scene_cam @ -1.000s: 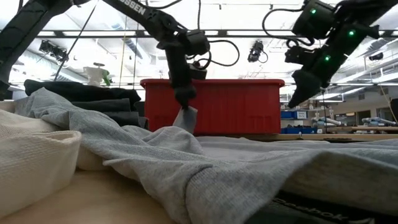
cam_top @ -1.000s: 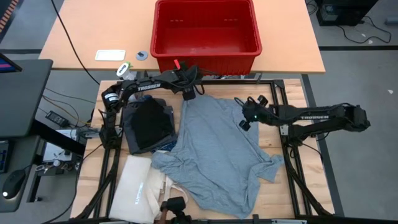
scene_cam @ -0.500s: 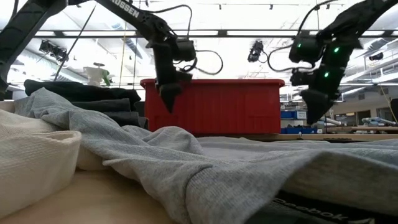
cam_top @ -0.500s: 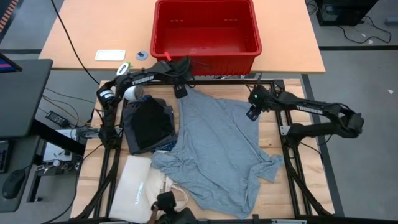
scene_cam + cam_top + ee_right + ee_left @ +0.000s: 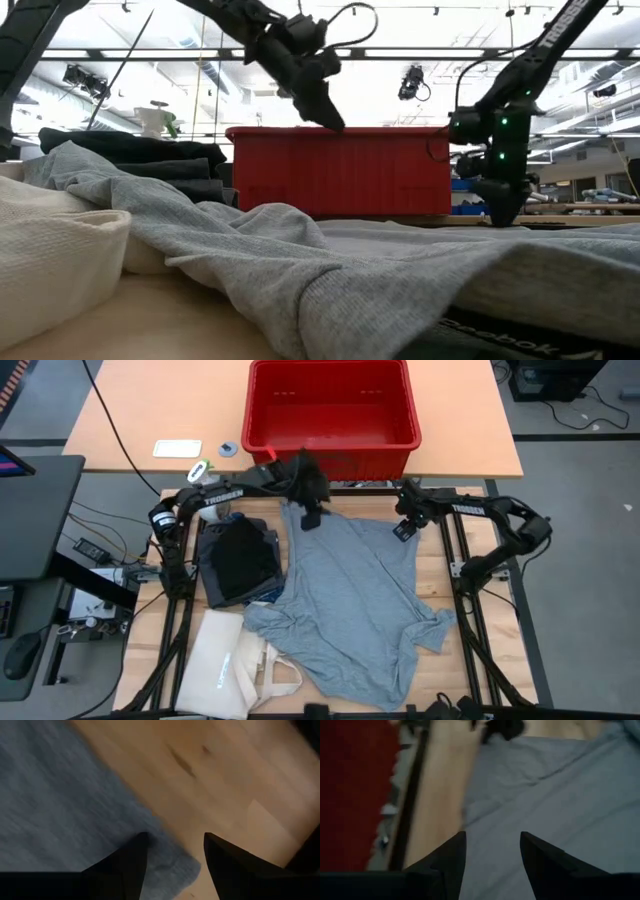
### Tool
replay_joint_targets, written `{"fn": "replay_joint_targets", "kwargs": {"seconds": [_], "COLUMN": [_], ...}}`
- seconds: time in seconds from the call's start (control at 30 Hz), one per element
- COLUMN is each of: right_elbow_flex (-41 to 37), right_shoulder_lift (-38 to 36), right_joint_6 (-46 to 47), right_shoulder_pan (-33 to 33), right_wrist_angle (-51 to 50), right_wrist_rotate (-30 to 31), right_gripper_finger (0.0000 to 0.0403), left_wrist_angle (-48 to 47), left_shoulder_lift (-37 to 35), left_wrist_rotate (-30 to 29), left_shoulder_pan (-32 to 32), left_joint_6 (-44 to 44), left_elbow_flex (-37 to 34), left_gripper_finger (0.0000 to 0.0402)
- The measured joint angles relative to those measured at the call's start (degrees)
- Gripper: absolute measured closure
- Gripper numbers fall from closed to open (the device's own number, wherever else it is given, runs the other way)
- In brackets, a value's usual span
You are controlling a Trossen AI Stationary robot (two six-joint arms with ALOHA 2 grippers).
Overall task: Fold Laundry from Bin
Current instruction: Fold the gray shirt
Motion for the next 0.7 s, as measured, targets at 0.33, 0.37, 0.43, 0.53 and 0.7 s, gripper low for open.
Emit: {"fn": "replay_joint_targets", "kwargs": {"seconds": [0.33,0.37,0.43,0.53,0.7], "right_elbow_flex": [3.8,4.0,4.5,6.6,13.4], "right_shoulder_lift": [5.6,5.8,5.9,5.1,4.5], "right_joint_6": [-2.5,-2.4,-2.2,-2.2,0.9], "right_shoulder_pan": [-0.2,0.1,0.8,1.7,2.8], "right_wrist_angle": [-6.6,-7.2,-8.6,-10.3,-11.9], "right_wrist_rotate": [-0.7,-0.4,1.4,5.6,20.2], "right_gripper_finger": [0.0277,0.0302,0.0357,0.039,0.0391], "left_wrist_angle": [-2.4,-2.5,-2.3,-0.6,2.9], "left_shoulder_lift": [-0.5,-0.7,-1.2,-2.6,-4.6], "left_wrist_rotate": [-2.9,-3.0,-3.0,-3.1,-3.0], "left_shoulder_pan": [-7.5,-7.7,-7.7,-7.6,-7.0], "left_joint_6": [2.6,2.7,3.1,3.6,3.9], "left_elbow_flex": [-0.1,-0.1,-0.1,-0.1,0.0], "left_gripper_finger": [0.0212,0.0212,0.0212,0.0212,0.0212]}}
